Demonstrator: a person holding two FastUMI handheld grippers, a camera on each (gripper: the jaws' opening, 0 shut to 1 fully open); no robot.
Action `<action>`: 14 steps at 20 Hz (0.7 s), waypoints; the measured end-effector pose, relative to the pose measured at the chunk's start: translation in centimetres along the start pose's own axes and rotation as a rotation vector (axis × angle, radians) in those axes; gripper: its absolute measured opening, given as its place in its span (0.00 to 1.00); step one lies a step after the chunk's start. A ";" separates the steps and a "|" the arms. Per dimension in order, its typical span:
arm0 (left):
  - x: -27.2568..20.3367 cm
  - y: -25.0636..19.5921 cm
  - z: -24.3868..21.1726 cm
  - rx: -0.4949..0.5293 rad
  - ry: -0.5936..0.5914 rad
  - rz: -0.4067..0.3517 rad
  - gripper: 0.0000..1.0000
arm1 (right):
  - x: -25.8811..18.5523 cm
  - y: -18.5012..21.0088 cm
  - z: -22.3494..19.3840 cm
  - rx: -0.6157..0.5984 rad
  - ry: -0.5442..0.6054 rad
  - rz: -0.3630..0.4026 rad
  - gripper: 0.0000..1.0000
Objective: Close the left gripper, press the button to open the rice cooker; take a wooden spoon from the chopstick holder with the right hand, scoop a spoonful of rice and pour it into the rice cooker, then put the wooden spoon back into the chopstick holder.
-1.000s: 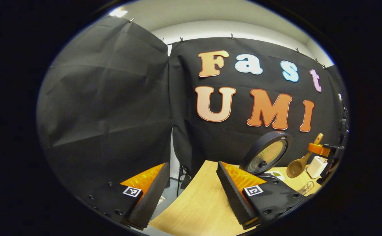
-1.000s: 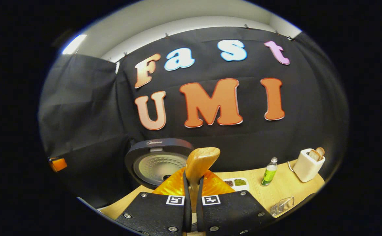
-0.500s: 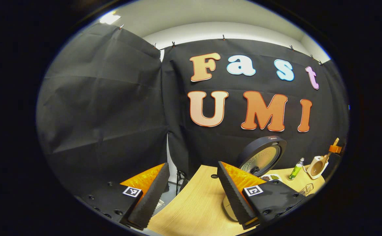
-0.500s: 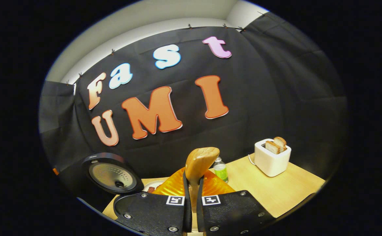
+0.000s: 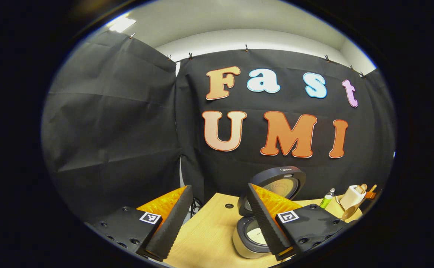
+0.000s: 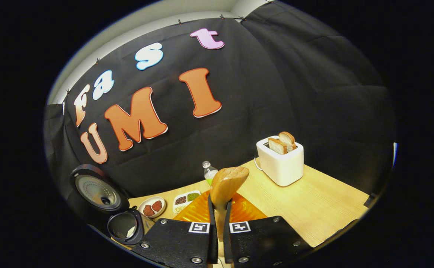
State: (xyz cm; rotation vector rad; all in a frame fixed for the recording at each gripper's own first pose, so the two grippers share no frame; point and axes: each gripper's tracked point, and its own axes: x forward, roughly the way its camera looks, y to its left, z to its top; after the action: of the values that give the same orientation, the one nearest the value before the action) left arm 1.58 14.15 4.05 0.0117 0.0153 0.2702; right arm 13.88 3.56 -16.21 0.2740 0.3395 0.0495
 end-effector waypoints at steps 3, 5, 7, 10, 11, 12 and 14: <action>-0.7 -1.6 0.1 0.024 0.007 -0.012 1.00 | 1.4 -1.6 -2.1 0.005 0.041 -0.014 0.05; -0.9 -2.0 0.3 0.040 0.006 -0.004 1.00 | 2.3 -2.0 -3.5 0.002 0.069 -0.015 0.05; -1.1 -2.4 0.4 0.045 0.012 0.008 1.00 | 3.1 -2.4 -4.6 -0.008 0.087 -0.022 0.05; -1.3 -2.6 0.2 0.044 0.022 0.021 0.94 | 4.2 -3.0 -6.6 -0.031 0.121 -0.033 0.05; -1.5 -2.6 0.3 0.046 0.023 0.026 0.94 | 4.5 -3.1 -7.3 -0.032 0.133 -0.034 0.05; -1.5 -2.7 0.3 0.051 0.024 0.031 0.94 | 4.8 -3.4 -7.9 -0.030 0.146 -0.037 0.05; -1.6 -2.6 0.5 0.069 0.023 0.043 0.98 | 5.3 -3.9 -9.1 -0.015 0.170 -0.041 0.05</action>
State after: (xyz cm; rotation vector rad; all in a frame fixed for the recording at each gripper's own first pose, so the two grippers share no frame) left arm 0.71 11.16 4.53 0.0772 0.0474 0.3130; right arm 15.86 2.67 -27.21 0.2481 0.5131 0.0347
